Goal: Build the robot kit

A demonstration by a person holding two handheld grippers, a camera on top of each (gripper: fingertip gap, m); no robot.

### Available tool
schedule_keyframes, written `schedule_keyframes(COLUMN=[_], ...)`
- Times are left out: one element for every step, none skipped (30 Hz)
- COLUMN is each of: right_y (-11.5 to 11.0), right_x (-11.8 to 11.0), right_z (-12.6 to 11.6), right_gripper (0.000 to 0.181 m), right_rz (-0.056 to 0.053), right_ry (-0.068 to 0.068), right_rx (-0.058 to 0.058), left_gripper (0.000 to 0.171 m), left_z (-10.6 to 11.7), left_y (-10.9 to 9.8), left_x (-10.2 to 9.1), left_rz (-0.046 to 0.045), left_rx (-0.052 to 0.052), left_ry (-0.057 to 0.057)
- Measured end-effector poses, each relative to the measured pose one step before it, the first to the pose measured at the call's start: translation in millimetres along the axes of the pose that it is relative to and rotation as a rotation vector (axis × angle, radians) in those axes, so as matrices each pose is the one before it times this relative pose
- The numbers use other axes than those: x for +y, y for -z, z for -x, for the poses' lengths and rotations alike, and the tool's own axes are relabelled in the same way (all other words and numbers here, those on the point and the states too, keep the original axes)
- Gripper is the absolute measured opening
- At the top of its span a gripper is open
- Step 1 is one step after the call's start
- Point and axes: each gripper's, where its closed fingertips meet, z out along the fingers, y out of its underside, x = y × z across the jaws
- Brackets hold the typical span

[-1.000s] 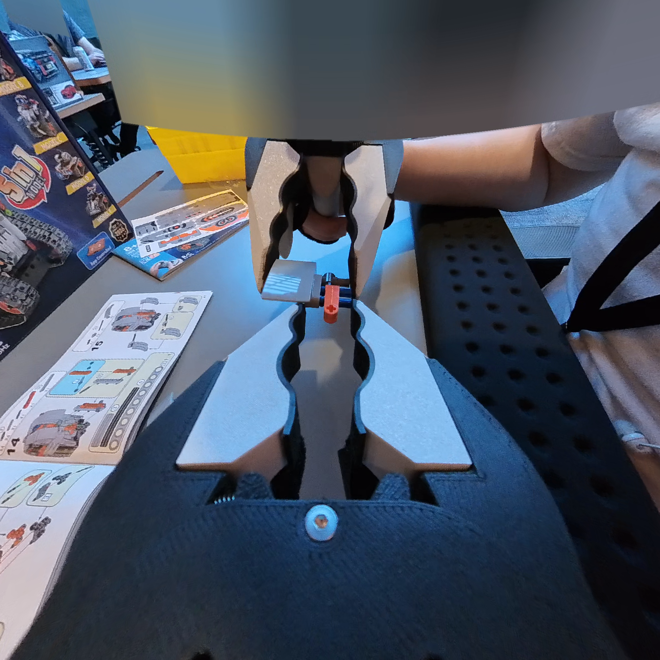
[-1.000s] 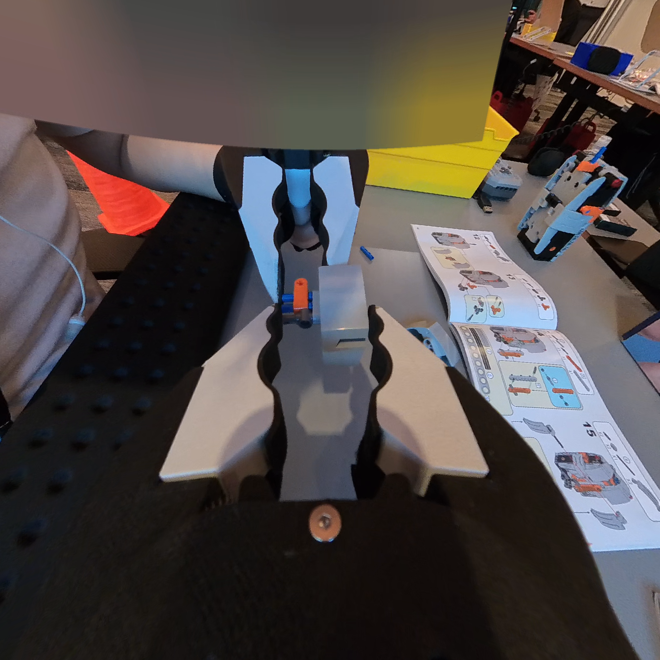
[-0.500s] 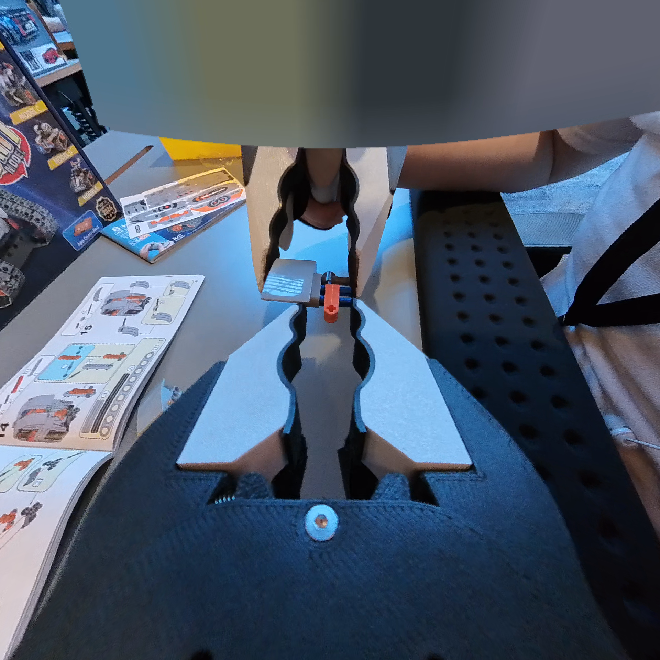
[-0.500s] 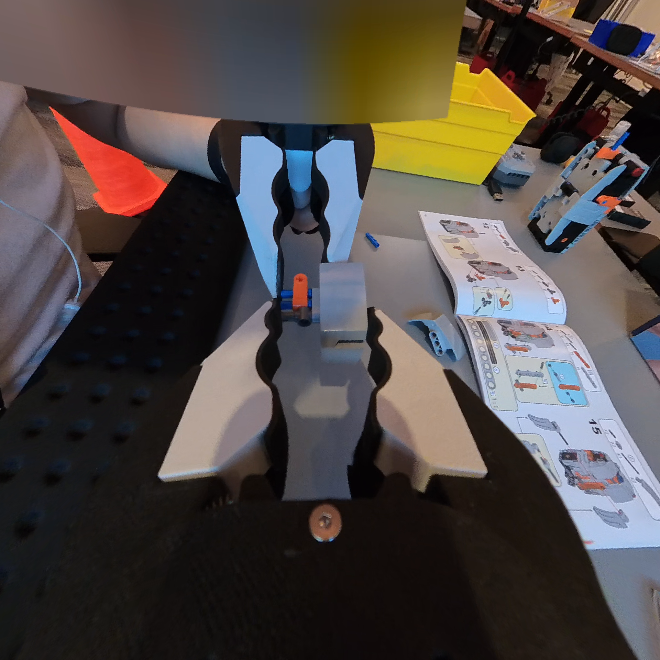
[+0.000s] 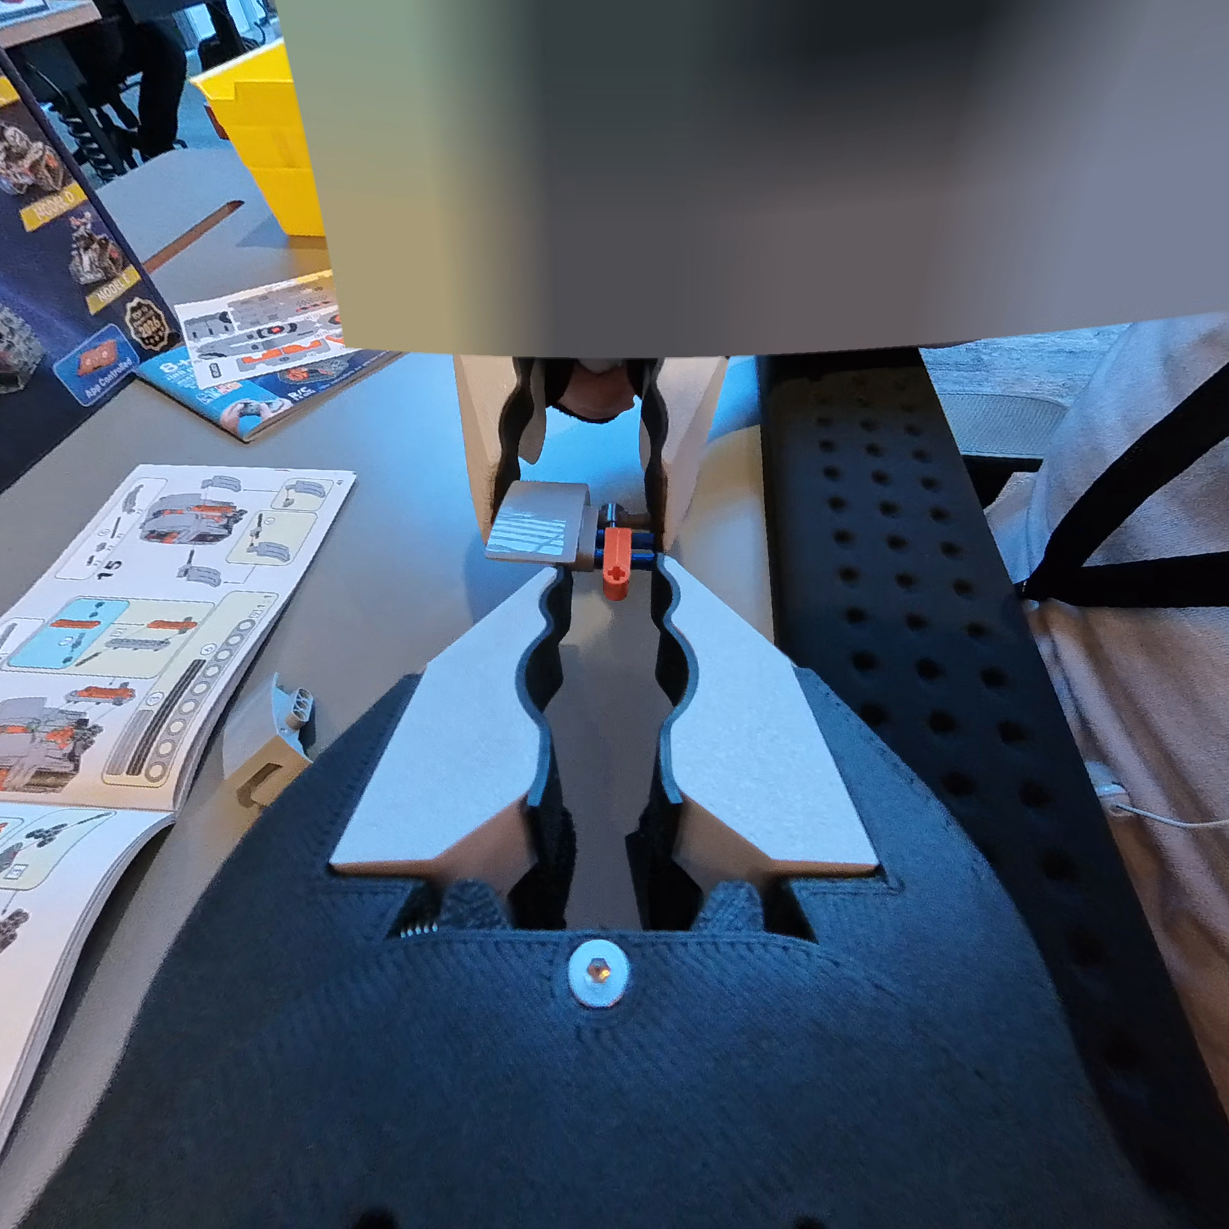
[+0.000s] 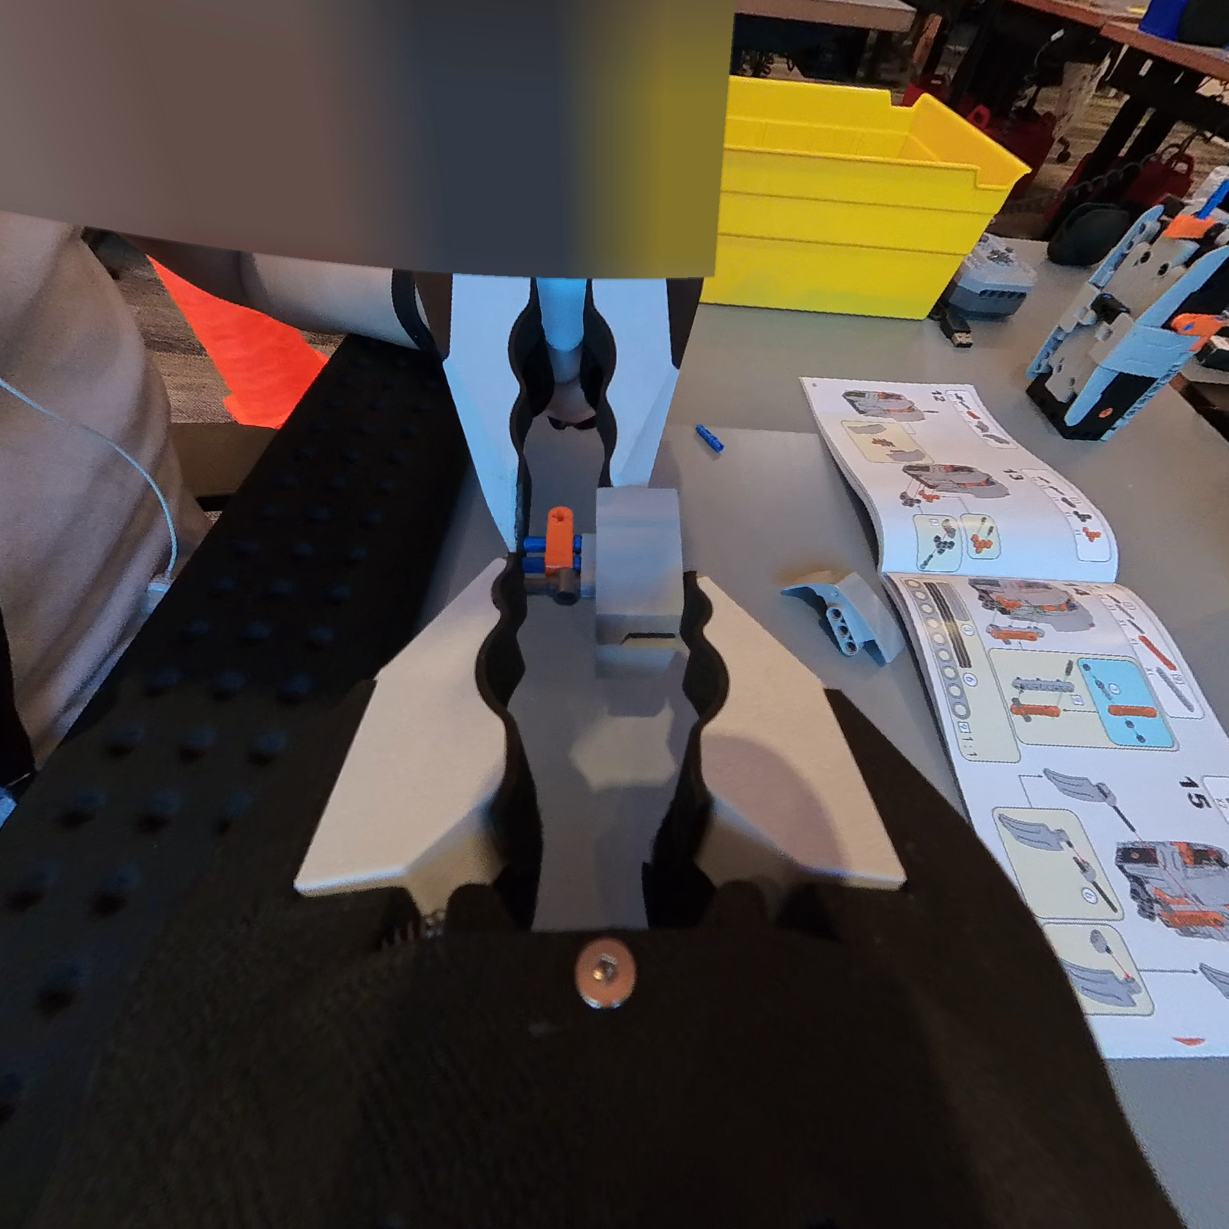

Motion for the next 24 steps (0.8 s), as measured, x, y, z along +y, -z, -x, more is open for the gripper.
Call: schedule_keyframes(right_y=[-0.08, 0.10, 0.39, 0.86, 1.18, 0.65, -0.52, -0.81, -0.64, -0.40, -0.24, 0.30, 0.75, 0.71, 0.35, -0.08, -0.76, -1.52, -1.89, -2.07, -1.97, -1.68, -1.71, -1.87], right_x=[0.30, -0.25, -1.49, -3.14, -2.51, -0.61, 1.85, 2.43, 1.08, 0.77, 1.65, 1.30, 0.16, -0.33, 0.65, 0.96, 1.44, 2.62, 3.34, 3.28, 1.98, 0.74, 1.25, 2.10], right_z=[0.16, -0.94, -2.10, -0.71, 0.54, -1.05, 0.62, 0.98, 0.08, -0.19, 0.18, -0.19, -0.39, 0.03, -0.89, -0.36, 1.66, 2.17, 1.34, 1.82, 1.31, 0.41, 0.70, 0.83], right_gripper=[0.047, 0.046, 0.047, 0.048, 0.047, 0.048, 0.048, 0.048, 0.048, 0.048, 0.048, 0.048, 0.048, 0.048, 0.048, 0.048, 0.048, 0.048, 0.048, 0.048, 0.048, 0.048, 0.048, 0.048], right_rz=[0.0020, -0.0004, -0.0093, -0.0220, -0.0212, -0.0085, 0.0123, 0.0176, 0.0041, 0.0007, 0.0067, 0.0056, -0.0027, -0.0037, 0.0033, 0.0054, 0.0074, 0.0148, 0.0171, 0.0153, 0.0080, -0.0001, 0.0006, 0.0022], right_ry=[0.0002, 0.0039, 0.0068, 0.0001, 0.0084, 0.0361, 0.0309, 0.0061, 0.0007, 0.0042, 0.0032, -0.0022, -0.0057, -0.0054, -0.0039, -0.0003, -0.0034, -0.0067, 0.0001, 0.0031, 0.0025, 0.0003, -0.0061, -0.0109], right_rx=[-0.0010, 0.0068, 0.0147, 0.0033, -0.0042, 0.0171, 0.0077, -0.0026, 0.0001, 0.0004, -0.0028, -0.0021, -0.0013, -0.0039, 0.0024, 0.0006, -0.0116, -0.0148, -0.0073, -0.0086, -0.0057, -0.0015, -0.0065, -0.0104], left_gripper=[0.023, 0.023, 0.023, 0.023, 0.023, 0.024, 0.024, 0.024, 0.024, 0.024, 0.023, 0.024, 0.028, 0.036, 0.045, 0.050, 0.051, 0.052, 0.050, 0.046, 0.044, 0.044, 0.045, 0.048], left_z=[0.23, 0.97, 1.78, 0.75, -0.16, 0.57, -0.31, -0.68, -0.15, 0.10, 0.23, 2.32, 5.19, 5.16, 2.72, 0.25, -0.55, -0.22, -0.09, -0.85, -2.24, -2.48, -2.62, -3.54], left_y=[0.12, -0.13, 0.34, 0.57, 0.15, -0.41, -0.72, -0.44, -0.21, 0.00, 0.11, 0.61, 1.06, 1.37, 1.27, 1.33, 1.37, 1.16, 0.32, -0.55, -1.57, -2.53, -2.79, -2.46], left_x=[0.10, -0.21, -1.14, -2.04, -1.85, -0.03, 1.85, 2.20, 1.78, 2.00, 2.55, 3.72, 4.88, 4.71, 2.50, -1.31, -4.88, -5.98, -4.09, -0.72, 3.02, 5.76, 6.09, 4.63], left_rz=[0.00145, -0.00224, -0.00804, -0.01697, -0.01971, -0.00821, 0.00857, 0.01298, 0.00668, 0.00569, 0.01069, 0.01694, 0.02046, 0.01739, 0.00723, -0.01117, -0.02752, -0.02962, -0.01758, -0.00027, 0.01639, 0.02997, 0.03136, 0.02253], left_rx=[-0.0023, -0.0080, -0.0135, -0.0095, -0.0051, -0.0070, 0.0000, 0.0032, 0.0005, 0.0029, 0.0075, -0.0024, -0.0175, -0.0171, -0.0055, 0.0006, -0.0061, -0.0135, -0.0139, -0.0060, 0.0077, 0.0133, 0.0166, 0.0234], left_ry=[-0.0030, -0.0052, -0.0136, -0.0223, -0.0200, -0.0091, -0.0032, -0.0067, -0.0085, 0.0008, 0.0102, 0.0112, 0.0106, 0.0126, 0.0115, 0.0021, -0.0088, -0.0147, -0.0157, -0.0152, -0.0119, -0.0049, -0.0008, 0.0002])
